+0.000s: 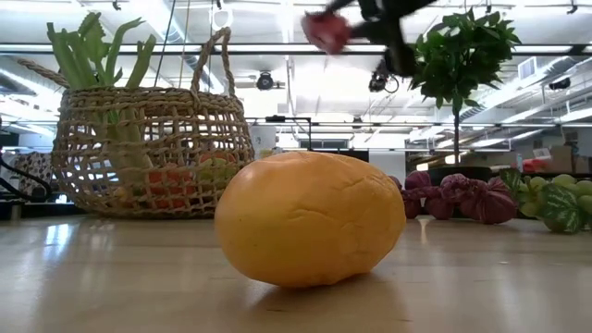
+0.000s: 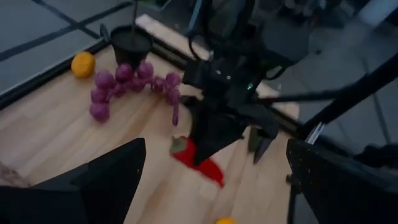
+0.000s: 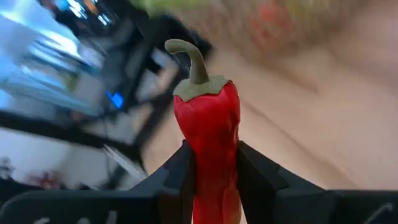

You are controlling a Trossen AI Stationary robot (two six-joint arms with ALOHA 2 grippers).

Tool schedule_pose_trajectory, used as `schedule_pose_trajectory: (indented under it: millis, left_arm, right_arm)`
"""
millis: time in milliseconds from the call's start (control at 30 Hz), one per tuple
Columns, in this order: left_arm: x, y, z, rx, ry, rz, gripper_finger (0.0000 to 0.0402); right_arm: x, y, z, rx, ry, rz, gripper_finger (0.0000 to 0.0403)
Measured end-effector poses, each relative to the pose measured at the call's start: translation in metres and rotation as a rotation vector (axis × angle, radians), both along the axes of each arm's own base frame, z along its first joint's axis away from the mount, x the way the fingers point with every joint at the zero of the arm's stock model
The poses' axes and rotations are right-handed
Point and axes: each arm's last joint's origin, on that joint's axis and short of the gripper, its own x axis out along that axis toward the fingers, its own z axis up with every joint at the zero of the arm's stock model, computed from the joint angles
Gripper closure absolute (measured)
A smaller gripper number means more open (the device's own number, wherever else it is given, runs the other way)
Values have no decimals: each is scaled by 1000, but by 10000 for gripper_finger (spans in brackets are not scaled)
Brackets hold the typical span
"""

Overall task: Build produce basket
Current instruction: Put the red chili pepper into the brown basket

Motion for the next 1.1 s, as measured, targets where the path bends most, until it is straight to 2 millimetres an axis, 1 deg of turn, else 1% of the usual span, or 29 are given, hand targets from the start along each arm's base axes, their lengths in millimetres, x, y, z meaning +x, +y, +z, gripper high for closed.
schedule_pose_trajectory:
  millis: [133, 233, 333, 400, 500, 567, 633, 800, 900, 967, 1100]
  left_arm:
    - [-16, 10, 15, -23, -79, 22, 6]
    - [-27, 15, 21, -56, -111, 45, 6]
    - [-29, 19, 22, -95, -120, 77, 5]
    - [-31, 22, 19, -138, -101, 110, 5]
    - [-27, 27, 13, -199, -70, 179, 5]
    - [-22, 28, 6, -197, -25, 199, 5]
    - [-18, 30, 4, -195, -20, 211, 5]
    - [-10, 34, 3, -202, -29, 222, 5]
    - [-3, 37, -2, -195, 9, 202, 5]
    - [-2, 40, -3, -198, 15, 195, 5]
    - [6, 46, -8, -199, 36, 216, 5]
  right_arm:
    - [9, -21, 20, -17, -109, -58, 301]
    - [14, -34, 36, -31, -202, -95, 301]
    - [17, -45, 48, -48, -308, -123, 301]
    - [18, -51, 56, -54, -395, -141, 300]
    - [17, -59, 66, -53, -491, -170, 300]
    - [17, -63, 70, -52, -538, -183, 300]
    - [17, -65, 73, -50, -568, -182, 300]
    - [17, -66, 74, -49, -581, -176, 300]
    - [17, -66, 74, -47, -582, -169, 300]
    - [17, -66, 74, -46, -582, -162, 300]
    - [17, -65, 75, -44, -591, -150, 300]
